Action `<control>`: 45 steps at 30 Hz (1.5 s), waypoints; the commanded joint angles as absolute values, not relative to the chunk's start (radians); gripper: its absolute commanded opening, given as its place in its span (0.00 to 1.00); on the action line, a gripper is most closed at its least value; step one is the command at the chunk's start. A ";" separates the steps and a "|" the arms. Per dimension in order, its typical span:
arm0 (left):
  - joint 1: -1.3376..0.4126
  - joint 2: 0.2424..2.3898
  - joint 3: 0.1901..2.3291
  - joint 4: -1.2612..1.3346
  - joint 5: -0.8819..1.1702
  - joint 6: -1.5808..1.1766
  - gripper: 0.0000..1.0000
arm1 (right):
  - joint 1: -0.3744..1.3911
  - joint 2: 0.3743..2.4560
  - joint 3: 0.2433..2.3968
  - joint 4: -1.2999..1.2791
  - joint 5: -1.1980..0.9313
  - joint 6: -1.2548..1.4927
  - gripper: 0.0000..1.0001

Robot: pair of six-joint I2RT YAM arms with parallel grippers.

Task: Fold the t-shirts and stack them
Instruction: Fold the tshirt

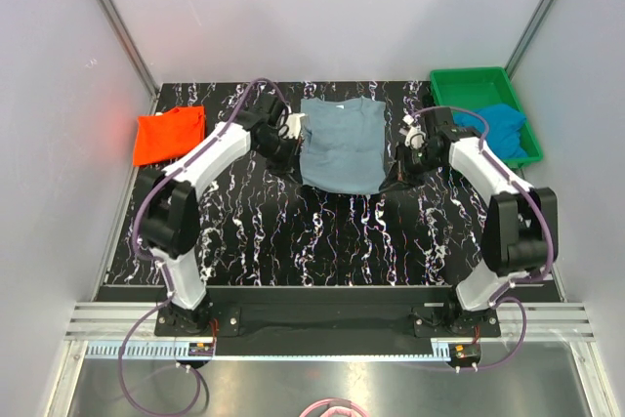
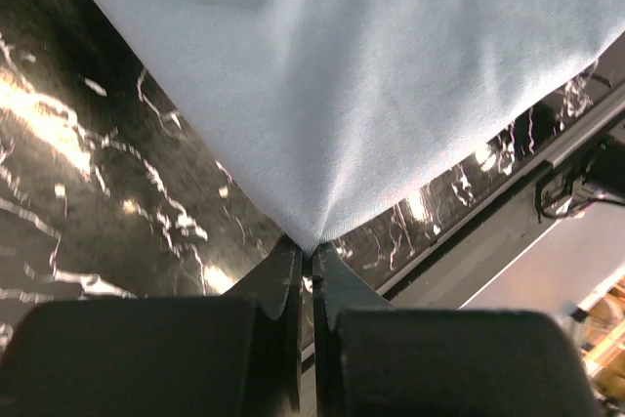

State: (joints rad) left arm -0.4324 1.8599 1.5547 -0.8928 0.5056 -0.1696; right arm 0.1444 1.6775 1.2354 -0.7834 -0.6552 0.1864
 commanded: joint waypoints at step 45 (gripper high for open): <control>-0.376 2.396 2.365 -0.729 0.117 -0.040 0.36 | 0.115 2.302 2.137 -0.641 -0.479 0.132 0.32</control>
State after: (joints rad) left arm -0.3782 2.3386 2.3226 -0.8257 0.2150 -0.0380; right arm 0.1169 2.2162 2.0743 -0.6922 -0.5091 0.1745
